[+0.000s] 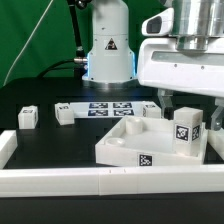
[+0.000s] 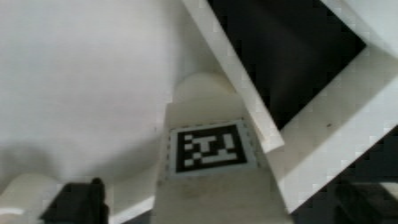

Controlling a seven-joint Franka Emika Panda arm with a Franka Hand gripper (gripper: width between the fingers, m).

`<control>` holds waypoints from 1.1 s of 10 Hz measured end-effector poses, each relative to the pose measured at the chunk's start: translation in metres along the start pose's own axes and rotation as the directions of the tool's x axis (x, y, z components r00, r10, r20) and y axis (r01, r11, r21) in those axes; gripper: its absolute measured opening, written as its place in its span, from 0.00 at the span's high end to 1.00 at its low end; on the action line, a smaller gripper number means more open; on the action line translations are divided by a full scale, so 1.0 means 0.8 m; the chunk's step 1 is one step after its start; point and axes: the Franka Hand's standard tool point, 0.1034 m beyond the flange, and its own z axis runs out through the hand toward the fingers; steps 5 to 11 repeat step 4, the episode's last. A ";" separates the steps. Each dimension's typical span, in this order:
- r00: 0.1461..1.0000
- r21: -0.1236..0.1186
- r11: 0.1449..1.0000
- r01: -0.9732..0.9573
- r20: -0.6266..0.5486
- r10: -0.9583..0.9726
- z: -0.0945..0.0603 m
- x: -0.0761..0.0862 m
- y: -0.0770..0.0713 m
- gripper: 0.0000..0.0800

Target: Assemble one leg

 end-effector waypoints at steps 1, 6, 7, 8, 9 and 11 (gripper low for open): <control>1.000 0.000 1.000 0.000 0.000 0.000 0.000 0.000 0.000 0.19; 1.000 0.000 1.000 0.000 0.000 0.000 0.000 0.000 0.000 0.19; 1.000 0.000 1.000 0.000 0.000 0.000 0.000 0.000 0.000 0.19; 1.000 0.000 1.000 0.000 0.000 0.000 0.000 0.000 0.000 0.19; 1.000 0.000 1.000 0.000 0.000 0.000 0.000 0.000 0.000 0.19; 1.000 0.000 1.000 0.000 0.000 0.000 0.000 0.000 0.000 0.19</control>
Offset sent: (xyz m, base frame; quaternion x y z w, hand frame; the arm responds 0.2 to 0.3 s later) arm 0.0000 0.0000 0.0000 0.0000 0.0000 0.0000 1.0000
